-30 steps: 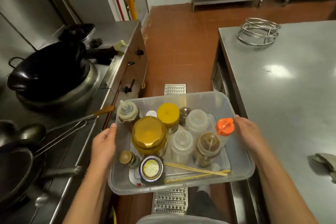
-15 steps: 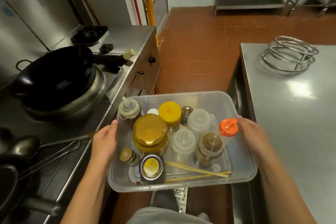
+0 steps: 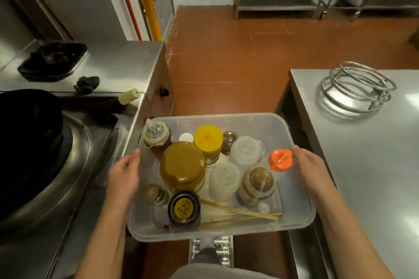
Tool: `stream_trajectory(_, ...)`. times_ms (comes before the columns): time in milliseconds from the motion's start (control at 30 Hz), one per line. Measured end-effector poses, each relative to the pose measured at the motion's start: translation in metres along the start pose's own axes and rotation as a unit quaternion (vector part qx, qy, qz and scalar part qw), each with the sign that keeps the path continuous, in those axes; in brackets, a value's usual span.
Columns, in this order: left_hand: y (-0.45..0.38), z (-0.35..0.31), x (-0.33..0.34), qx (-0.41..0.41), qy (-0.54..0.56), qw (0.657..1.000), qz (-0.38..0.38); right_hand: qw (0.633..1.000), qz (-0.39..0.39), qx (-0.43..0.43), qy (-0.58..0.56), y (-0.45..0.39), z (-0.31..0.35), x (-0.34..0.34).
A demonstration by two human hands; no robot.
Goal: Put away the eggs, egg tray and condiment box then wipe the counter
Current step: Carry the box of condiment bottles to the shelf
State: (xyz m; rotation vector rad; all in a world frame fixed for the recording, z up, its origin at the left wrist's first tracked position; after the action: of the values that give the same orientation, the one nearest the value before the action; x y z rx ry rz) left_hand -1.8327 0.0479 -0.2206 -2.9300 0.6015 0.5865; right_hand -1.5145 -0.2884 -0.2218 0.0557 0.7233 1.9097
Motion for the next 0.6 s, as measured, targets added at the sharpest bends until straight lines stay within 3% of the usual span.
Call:
stream_trajectory(333, -0.136, -0.030, 0.059, 0.015, 0.024, 0.999, 0.035, 0.999, -0.040, 0.007, -0.032, -0.106, 0.070, 0.023)
stream_trajectory(600, -0.247, -0.054, 0.130, 0.014, -0.008, 1.000, 0.003, 0.999, 0.008, 0.024, -0.041, -0.231, 0.132, 0.045)
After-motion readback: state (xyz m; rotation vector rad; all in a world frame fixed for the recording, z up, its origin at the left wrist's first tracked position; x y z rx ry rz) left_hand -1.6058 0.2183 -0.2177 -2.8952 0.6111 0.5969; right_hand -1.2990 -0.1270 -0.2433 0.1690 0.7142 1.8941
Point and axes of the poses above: each hand's wrist, its own y-axis away from the middle knuckle, its own x-axis out of the palm, z = x × y, the point moved 9 cm from there along -y, towards the middle knuckle, and after that the axes turned 15 degrees about x, right-handed, at the moved point
